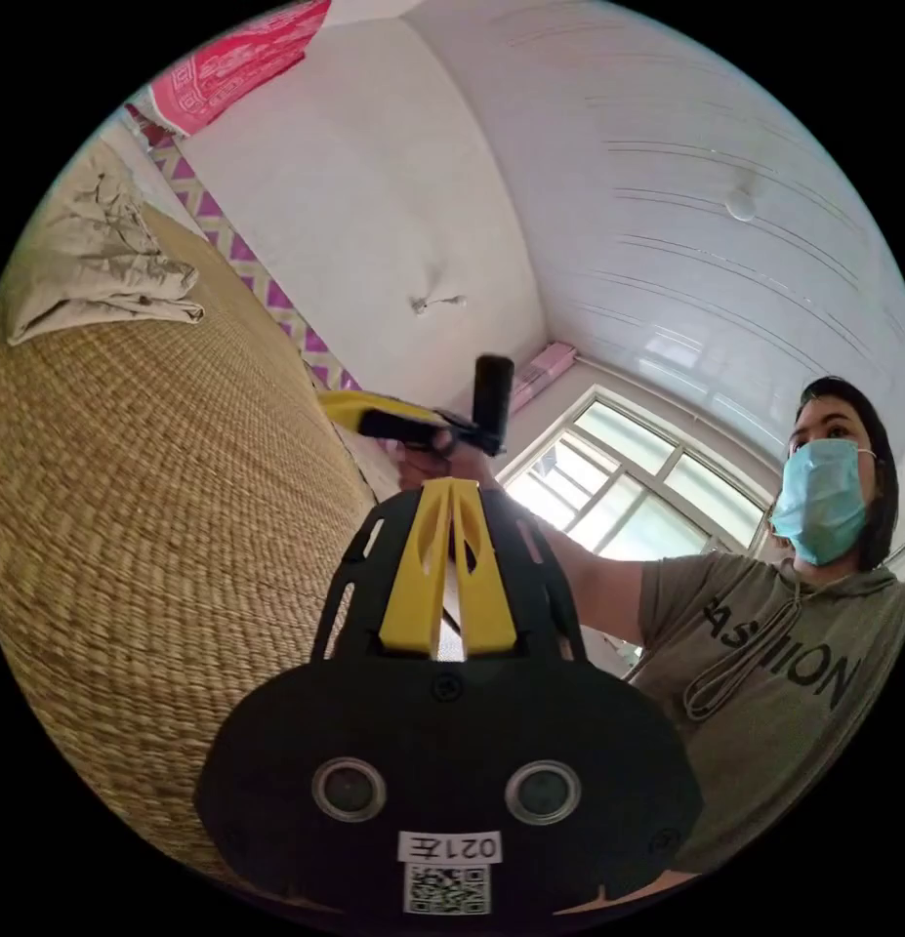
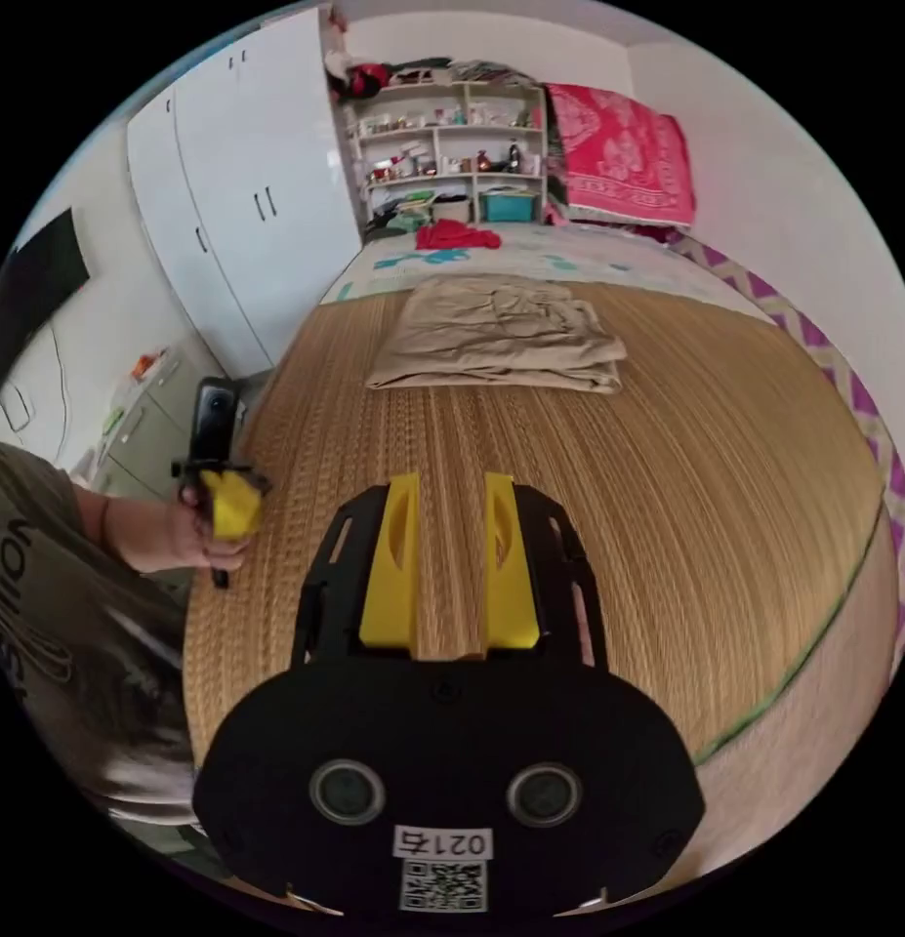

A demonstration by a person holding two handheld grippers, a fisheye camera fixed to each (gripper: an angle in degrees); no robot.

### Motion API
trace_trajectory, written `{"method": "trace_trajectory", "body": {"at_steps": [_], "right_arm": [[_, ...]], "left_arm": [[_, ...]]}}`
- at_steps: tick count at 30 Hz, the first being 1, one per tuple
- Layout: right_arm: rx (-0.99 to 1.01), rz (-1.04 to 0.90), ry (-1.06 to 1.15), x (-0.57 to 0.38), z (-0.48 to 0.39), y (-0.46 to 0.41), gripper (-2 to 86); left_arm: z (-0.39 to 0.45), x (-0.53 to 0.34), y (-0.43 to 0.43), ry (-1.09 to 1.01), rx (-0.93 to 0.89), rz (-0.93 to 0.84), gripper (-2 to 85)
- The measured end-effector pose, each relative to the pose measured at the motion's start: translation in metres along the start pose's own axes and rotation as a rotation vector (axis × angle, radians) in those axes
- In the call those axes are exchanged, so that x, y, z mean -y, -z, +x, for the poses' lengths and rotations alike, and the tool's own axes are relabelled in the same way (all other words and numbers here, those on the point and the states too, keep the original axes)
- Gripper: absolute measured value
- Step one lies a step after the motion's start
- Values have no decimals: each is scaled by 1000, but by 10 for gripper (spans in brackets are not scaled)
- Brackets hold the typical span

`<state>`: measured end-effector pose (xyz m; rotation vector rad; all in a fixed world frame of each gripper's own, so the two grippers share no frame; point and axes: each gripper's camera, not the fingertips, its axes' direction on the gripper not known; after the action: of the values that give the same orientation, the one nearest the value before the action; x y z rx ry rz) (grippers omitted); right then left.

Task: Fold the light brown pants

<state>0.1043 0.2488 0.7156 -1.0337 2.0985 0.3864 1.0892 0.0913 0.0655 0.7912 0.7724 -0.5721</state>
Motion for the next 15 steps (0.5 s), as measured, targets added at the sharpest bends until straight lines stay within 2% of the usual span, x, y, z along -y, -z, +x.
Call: {"method": "trace_trajectory", "body": {"at_steps": [3,6,11,15], "right_arm": [[-71,-77,135,103,-39,-52,122],[-142,-72,289,181,-87,-80,133],[-372,-144,662,252,-169,-130,148],[-437,-160,783,304,-201,-149,148]], "left_arm": [[-7,-14,-1,10,-49,-32,-9],[-17,-28,2,55,-85,-35,-9],[-39,-51,14,147,-158,31,-9],[-36,-60,10,128,-157,15,-9]]}}
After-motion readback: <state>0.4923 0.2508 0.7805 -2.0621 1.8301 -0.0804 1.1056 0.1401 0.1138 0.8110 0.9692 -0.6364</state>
